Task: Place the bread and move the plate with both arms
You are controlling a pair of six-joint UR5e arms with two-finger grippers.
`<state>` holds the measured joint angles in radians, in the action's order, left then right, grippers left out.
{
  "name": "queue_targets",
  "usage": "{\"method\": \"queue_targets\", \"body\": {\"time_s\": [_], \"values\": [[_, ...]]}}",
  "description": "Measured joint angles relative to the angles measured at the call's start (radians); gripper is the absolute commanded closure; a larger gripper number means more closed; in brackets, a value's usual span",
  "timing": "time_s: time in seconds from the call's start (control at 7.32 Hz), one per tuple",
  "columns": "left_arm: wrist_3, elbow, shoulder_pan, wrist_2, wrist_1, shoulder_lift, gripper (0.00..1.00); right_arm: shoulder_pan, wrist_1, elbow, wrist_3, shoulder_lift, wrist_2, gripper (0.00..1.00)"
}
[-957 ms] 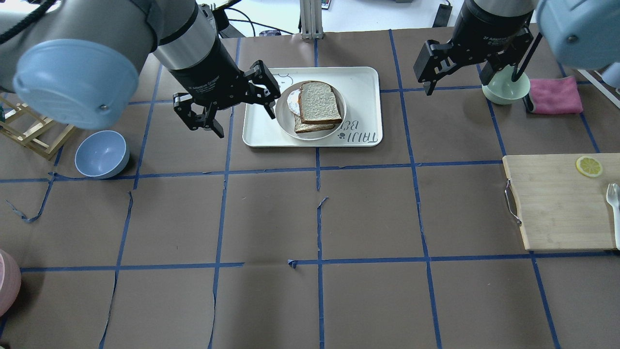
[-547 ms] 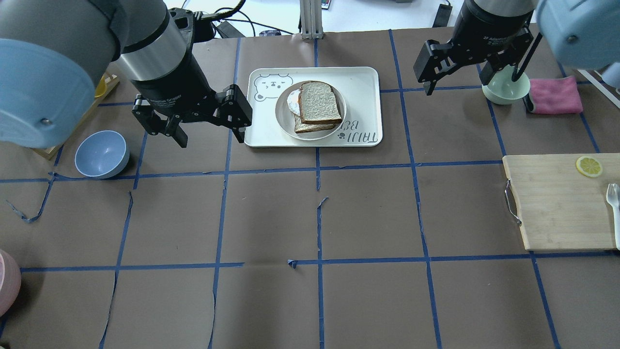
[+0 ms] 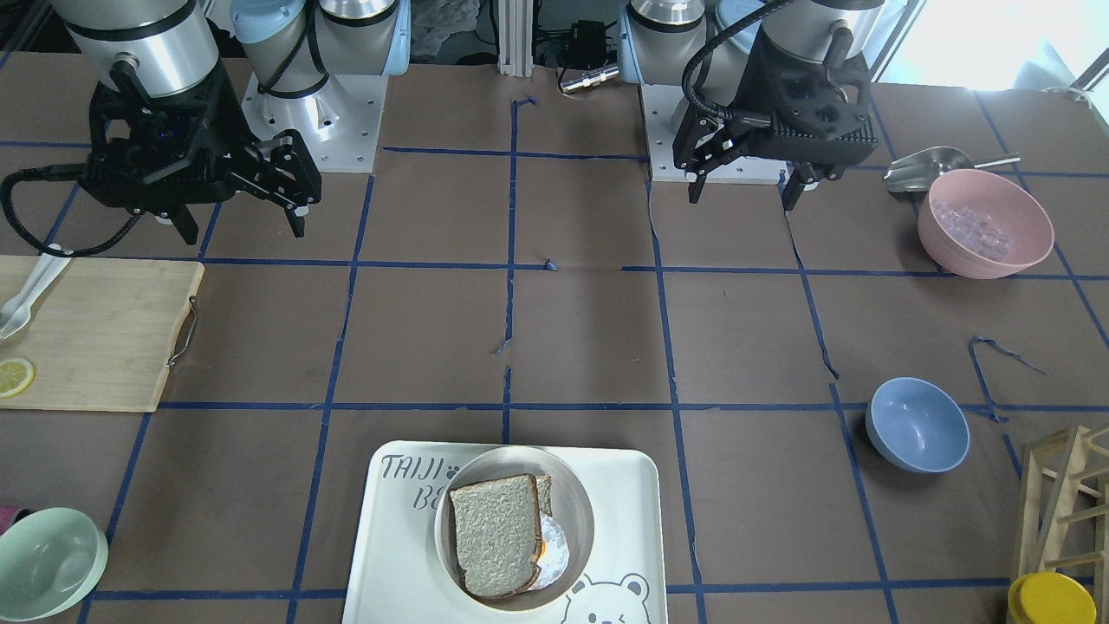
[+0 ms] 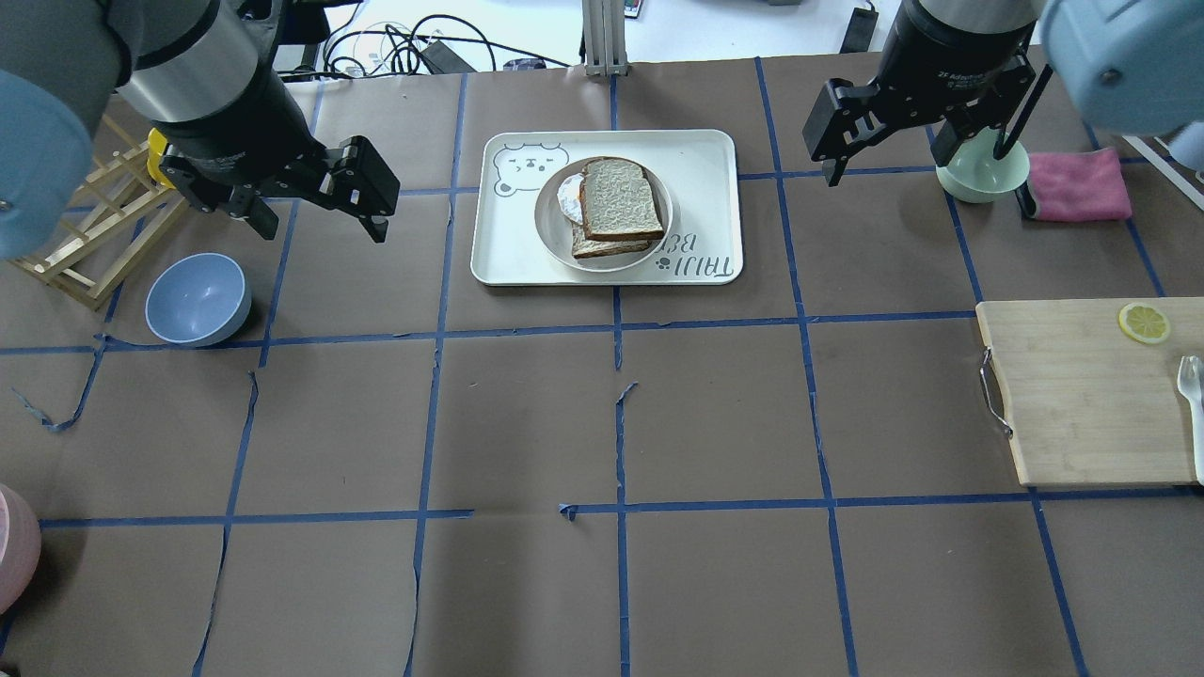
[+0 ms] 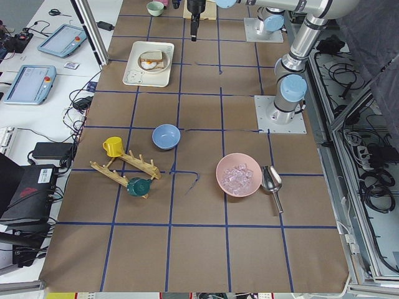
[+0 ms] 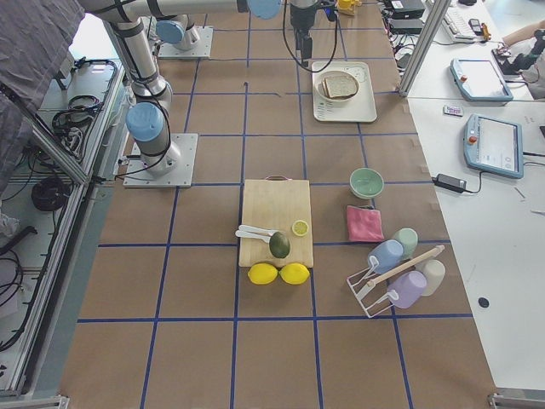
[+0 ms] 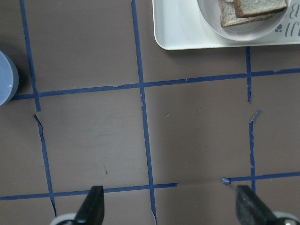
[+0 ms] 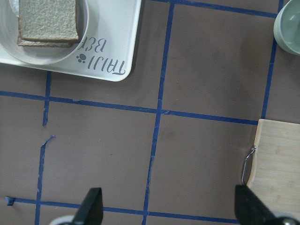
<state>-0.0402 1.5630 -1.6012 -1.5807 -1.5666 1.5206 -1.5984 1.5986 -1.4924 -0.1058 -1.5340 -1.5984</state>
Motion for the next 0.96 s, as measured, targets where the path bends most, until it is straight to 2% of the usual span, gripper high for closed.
{"method": "queue_targets", "body": {"time_s": [0.41,0.96], "values": [[0.0,-0.012,0.01,-0.006,0.081,0.031,0.0,0.0,0.0,0.0,0.0,0.0,0.0,0.0],[-0.006,-0.013,0.005,-0.007,0.1,0.037,0.0,0.0,0.0,0.0,0.0,0.0,0.0,0.0]]}}
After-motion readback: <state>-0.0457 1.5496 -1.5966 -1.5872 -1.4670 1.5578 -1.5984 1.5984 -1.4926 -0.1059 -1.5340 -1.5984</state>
